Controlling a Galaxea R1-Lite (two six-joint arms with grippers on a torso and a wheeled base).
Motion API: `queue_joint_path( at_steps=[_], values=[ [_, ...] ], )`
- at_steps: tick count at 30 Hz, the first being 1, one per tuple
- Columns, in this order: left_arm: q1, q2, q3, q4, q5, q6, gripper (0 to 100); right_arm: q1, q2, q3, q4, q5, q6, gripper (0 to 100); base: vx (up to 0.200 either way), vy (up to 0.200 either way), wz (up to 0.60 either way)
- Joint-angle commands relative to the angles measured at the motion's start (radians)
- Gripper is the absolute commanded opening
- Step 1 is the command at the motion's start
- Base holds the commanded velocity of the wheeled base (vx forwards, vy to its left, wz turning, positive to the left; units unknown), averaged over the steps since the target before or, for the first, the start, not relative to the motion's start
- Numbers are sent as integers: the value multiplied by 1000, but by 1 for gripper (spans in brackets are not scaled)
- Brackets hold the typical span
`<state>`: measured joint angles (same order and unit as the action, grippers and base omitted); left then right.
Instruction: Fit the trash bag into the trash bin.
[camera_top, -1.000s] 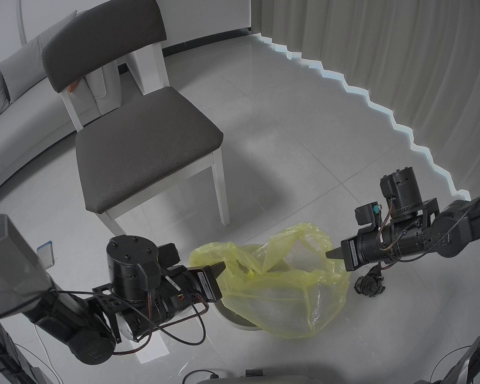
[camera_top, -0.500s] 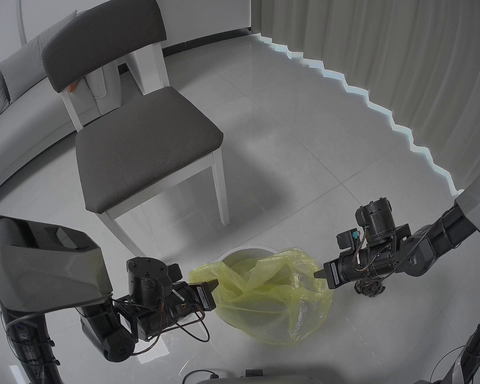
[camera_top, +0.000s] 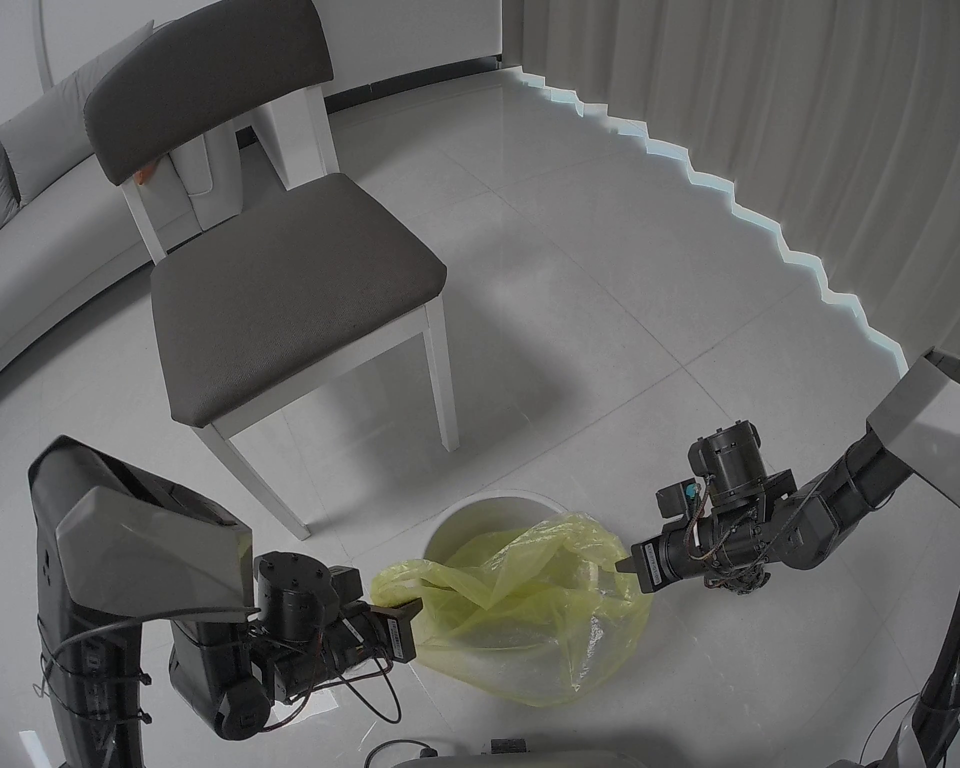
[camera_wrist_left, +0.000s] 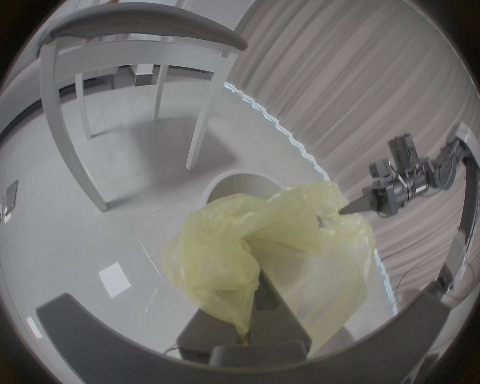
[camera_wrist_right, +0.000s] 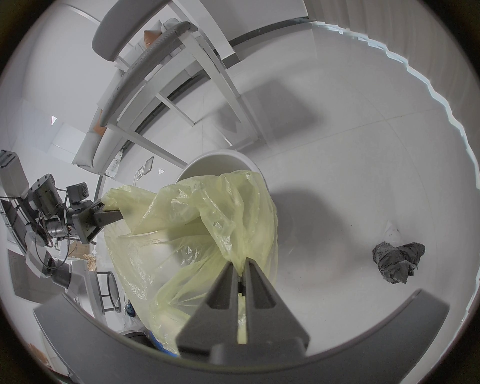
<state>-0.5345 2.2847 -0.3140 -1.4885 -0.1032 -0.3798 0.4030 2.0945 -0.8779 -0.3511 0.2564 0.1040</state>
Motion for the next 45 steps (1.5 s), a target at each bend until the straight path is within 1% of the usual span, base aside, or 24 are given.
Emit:
queue_joint_path(
  at_steps=[1,5,7,8,11,16,18,21,24,29,34,37,38,40,45],
  values=[
    [4,81,20,-35,5,65,0,2,21,2,-2,-2,-6,0,0,0,0],
    [22,122,-22,-50,-6,136,0,5,39,-4,-3,-8,-6,0,0,0,0],
    [22,122,-22,-50,-6,136,0,5,39,-4,-3,-8,-6,0,0,0,0],
    [24,150,-85,-47,-7,144,0,8,50,-13,-5,-8,-1,0,0,0,0],
    [33,164,-149,-33,-9,144,0,5,53,-21,-23,-8,3,0,0,0,0],
    [59,164,-217,16,-36,145,0,-7,58,-20,-51,-9,3,0,0,0,0],
    [73,150,-250,63,-39,147,0,-24,56,-16,-60,-6,6,0,0,0,0],
    [73,148,-243,91,-38,147,0,-26,59,-3,-60,-9,3,0,0,0,0],
    [68,144,-224,86,-29,148,0,-29,59,0,-62,-9,5,0,0,0,0],
    [71,85,-142,63,-27,150,0,-32,53,46,-68,-8,-6,0,0,0,0],
    [62,56,-99,34,-26,150,0,-30,61,94,-138,-11,-9,0,0,0,0],
    [57,44,-85,31,-24,150,0,-32,55,123,-157,-11,-23,0,0,0,0],
    [54,42,-85,31,-23,150,0,-35,53,129,-157,-11,-35,100,0,0,0],
    [44,41,-80,31,-13,150,0,-44,49,142,-158,-11,-55,100,0,0,0],
    [34,39,-56,13,-3,150,0,-66,-21,149,-158,-9,-58,100,0,0,0]
  ],
)
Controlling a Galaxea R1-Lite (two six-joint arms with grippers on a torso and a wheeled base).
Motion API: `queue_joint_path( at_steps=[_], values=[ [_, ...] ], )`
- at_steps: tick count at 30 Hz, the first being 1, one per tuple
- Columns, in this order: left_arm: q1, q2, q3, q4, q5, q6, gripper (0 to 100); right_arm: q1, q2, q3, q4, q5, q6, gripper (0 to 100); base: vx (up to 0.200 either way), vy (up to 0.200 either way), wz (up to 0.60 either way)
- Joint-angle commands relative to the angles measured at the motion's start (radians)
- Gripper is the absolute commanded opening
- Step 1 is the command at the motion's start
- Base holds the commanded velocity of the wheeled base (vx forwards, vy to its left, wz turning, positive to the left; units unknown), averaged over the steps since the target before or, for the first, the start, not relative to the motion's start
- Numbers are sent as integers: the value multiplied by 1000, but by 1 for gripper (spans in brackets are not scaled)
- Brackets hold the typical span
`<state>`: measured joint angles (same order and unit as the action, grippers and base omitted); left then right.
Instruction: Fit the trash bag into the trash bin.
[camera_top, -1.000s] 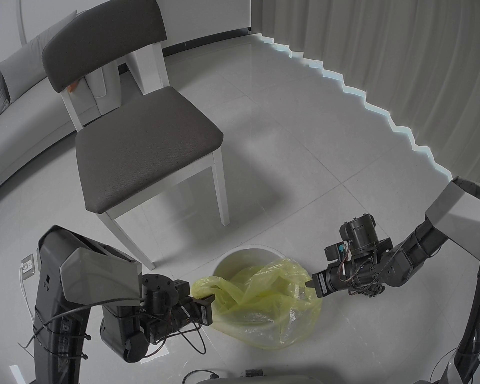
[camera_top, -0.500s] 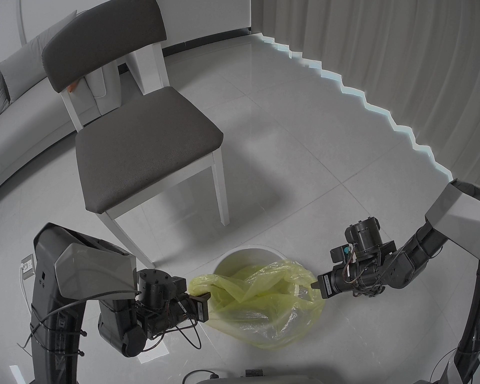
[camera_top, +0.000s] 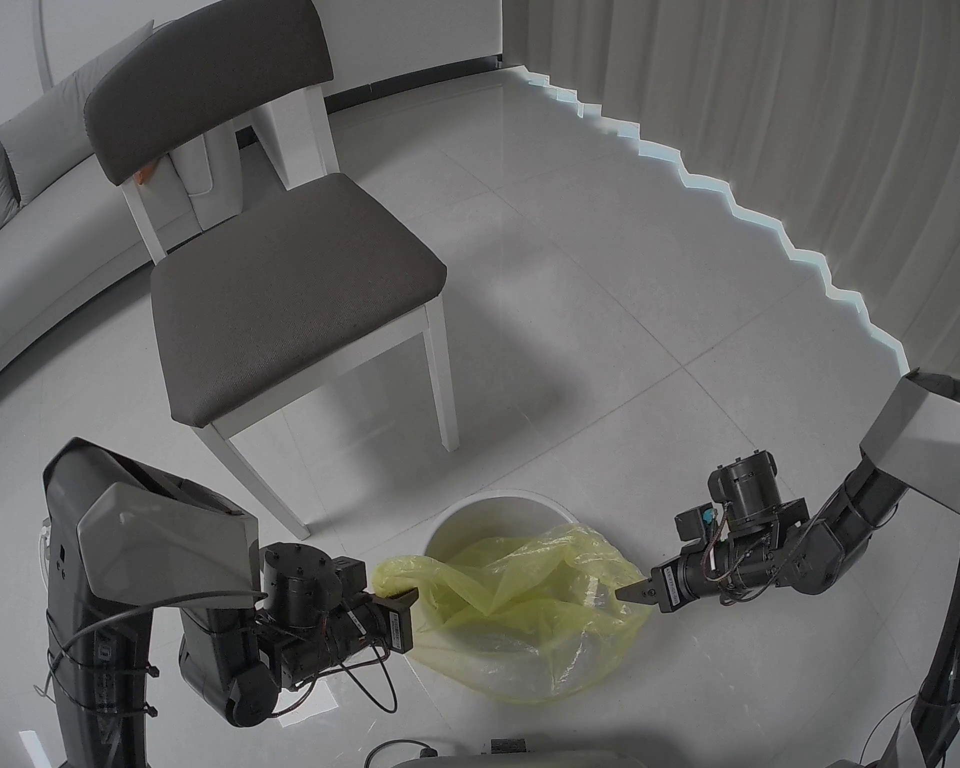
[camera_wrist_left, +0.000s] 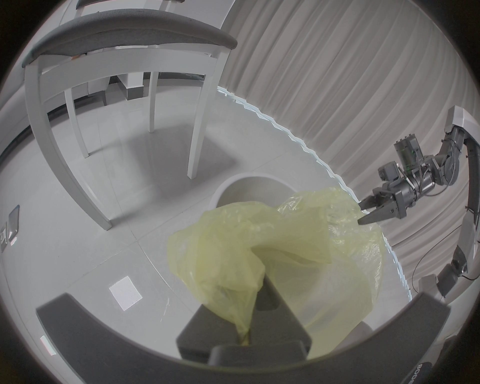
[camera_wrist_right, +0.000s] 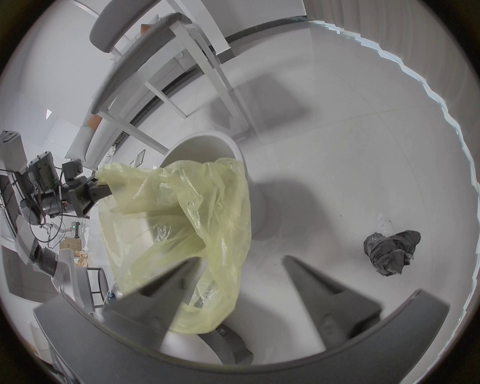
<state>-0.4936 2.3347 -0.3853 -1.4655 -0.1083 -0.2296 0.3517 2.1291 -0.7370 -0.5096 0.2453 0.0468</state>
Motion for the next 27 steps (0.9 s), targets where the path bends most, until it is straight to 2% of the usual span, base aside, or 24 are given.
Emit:
queue_joint_path(
  at_steps=[1,2,4,10,17,20,25,27],
  values=[
    [-6,-6,16,-16,2,-1,0,-14,-90,2,3,2,-1,100,0,0,0],
    [-6,-3,14,-18,4,-1,100,-11,-110,-5,5,2,-1,100,0,0,0],
    [-6,0,11,-19,4,-1,100,-5,-130,-15,6,2,-1,100,0,0,0],
    [-10,5,19,-22,7,-2,100,78,-144,-137,40,0,-13,100,0,0,0],
    [-28,5,33,-59,44,-4,100,153,-54,-283,109,0,-84,100,0,0,0],
    [-42,3,46,-87,47,-4,100,185,20,-357,131,2,-148,100,0,0,0],
    [-45,5,46,-95,47,-5,100,205,77,-375,128,2,-186,100,0,0,0],
    [-45,8,46,-95,53,-7,100,204,106,-364,128,2,-232,100,0,0,0]
  ],
)
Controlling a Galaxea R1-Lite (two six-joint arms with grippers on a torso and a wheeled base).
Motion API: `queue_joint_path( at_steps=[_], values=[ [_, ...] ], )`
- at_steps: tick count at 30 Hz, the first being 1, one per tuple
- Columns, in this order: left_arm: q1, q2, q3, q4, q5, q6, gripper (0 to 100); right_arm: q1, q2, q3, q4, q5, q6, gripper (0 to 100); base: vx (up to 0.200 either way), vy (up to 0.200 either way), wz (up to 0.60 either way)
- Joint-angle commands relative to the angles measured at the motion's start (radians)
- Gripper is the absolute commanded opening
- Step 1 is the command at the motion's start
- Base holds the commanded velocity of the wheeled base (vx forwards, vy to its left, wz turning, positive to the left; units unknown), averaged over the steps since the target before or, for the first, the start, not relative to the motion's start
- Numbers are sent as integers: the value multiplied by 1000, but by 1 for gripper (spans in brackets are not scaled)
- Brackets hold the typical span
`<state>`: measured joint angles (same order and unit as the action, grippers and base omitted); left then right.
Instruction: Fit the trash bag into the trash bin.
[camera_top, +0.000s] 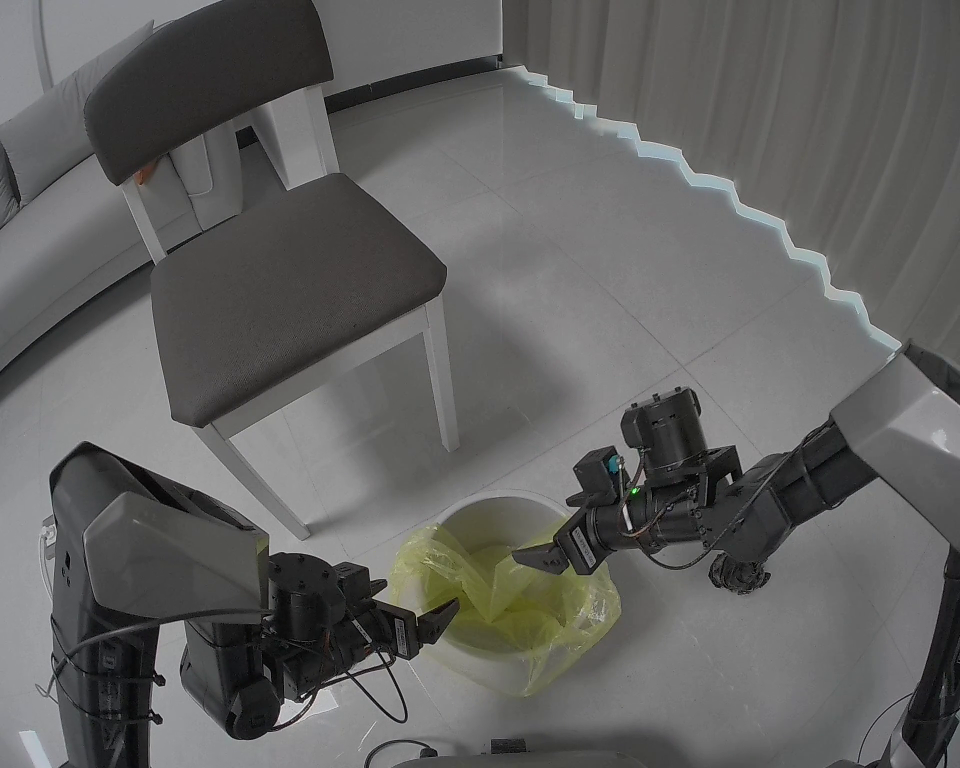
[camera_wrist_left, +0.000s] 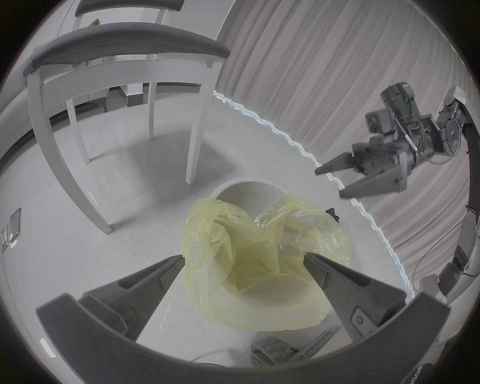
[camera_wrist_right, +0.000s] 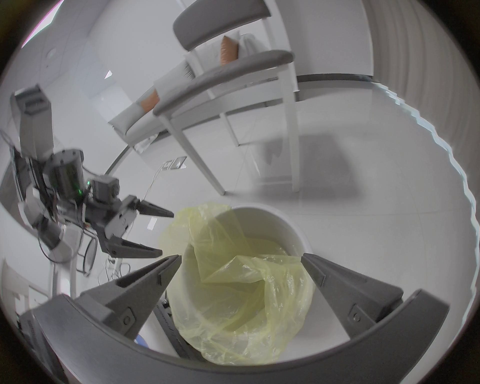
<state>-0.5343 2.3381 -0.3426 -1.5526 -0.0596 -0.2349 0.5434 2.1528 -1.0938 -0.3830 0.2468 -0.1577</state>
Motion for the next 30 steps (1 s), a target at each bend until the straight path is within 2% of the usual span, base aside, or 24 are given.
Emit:
queue_joint_path(
  at_steps=[1,10,22,23,30],
  values=[
    [-4,6,4,-8,6,-1,100,12,85,-6,1,0,-33,100,0,0,0],
    [3,1,16,-18,12,-6,100,-22,174,-34,-10,2,-117,100,0,0,0],
    [10,-26,42,-18,12,-11,100,-34,253,-112,-4,3,-123,100,0,0,0],
    [11,-29,42,-18,12,-11,100,-34,254,-115,-4,3,-123,0,0,0,0],
    [31,-46,42,-18,12,-11,100,-40,253,-124,-5,3,-118,0,0,0,0]
  ],
)
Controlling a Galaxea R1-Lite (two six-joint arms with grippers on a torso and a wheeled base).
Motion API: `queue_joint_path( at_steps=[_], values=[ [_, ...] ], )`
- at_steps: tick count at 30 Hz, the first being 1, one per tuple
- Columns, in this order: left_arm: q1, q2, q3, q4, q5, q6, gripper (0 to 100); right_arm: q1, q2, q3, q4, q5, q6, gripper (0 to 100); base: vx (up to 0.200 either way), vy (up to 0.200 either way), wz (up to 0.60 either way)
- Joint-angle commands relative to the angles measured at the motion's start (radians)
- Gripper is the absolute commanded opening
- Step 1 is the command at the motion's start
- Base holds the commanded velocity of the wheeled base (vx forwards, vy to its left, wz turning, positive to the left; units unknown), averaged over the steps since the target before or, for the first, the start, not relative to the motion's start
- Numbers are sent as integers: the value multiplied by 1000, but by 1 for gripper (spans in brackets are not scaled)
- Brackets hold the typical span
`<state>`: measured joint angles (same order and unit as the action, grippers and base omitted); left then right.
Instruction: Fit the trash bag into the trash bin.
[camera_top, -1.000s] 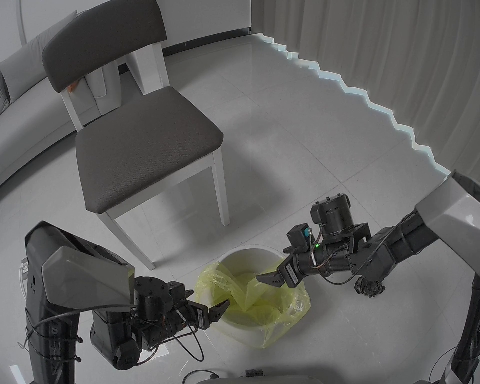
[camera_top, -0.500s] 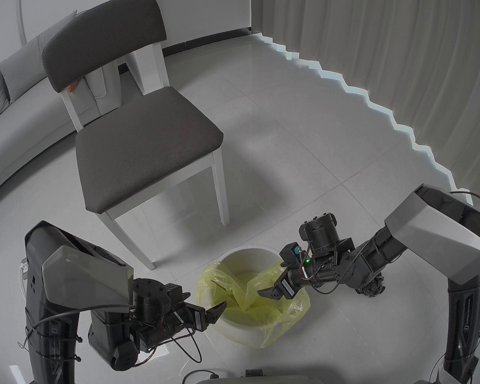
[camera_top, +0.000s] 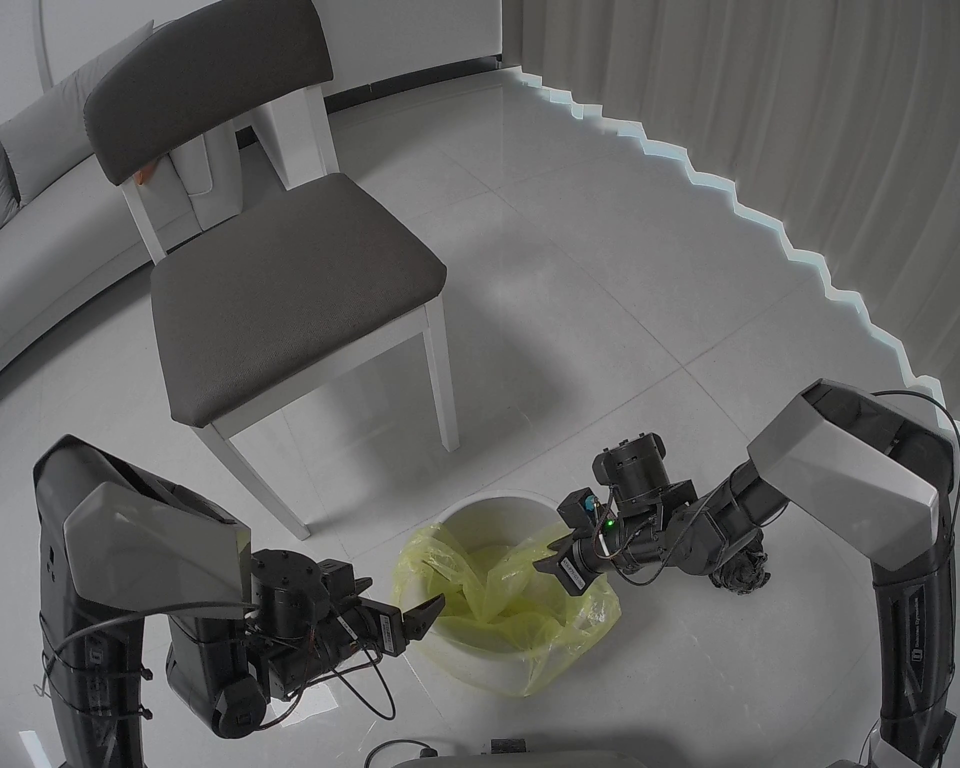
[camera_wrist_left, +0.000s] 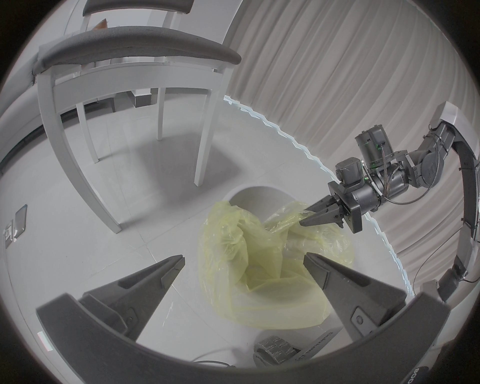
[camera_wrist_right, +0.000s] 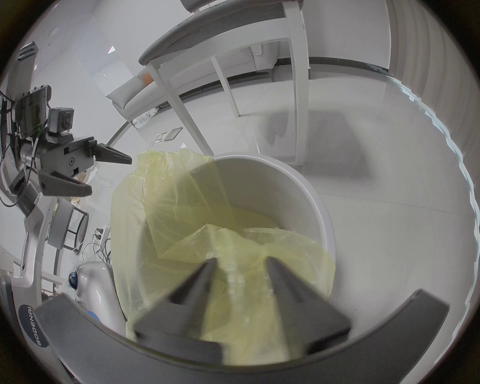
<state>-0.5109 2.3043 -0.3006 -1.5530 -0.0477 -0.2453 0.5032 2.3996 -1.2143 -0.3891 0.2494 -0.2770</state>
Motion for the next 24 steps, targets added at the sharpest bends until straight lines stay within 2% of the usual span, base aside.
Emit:
queue_joint_path(
  at_steps=[1,7,17,24],
  values=[
    [12,-12,0,-18,0,0,100,-3,-2,-2,3,1,4,0,0,0,0],
    [20,-22,9,-18,0,-6,100,-18,-51,2,6,1,4,0,0,0,0],
    [114,-74,5,-18,-3,-9,100,-92,-99,-70,9,8,10,0,0,0,0],
    [146,-88,52,-18,-4,-11,100,-112,-148,-96,7,53,44,0,0,0,0]
  ],
)
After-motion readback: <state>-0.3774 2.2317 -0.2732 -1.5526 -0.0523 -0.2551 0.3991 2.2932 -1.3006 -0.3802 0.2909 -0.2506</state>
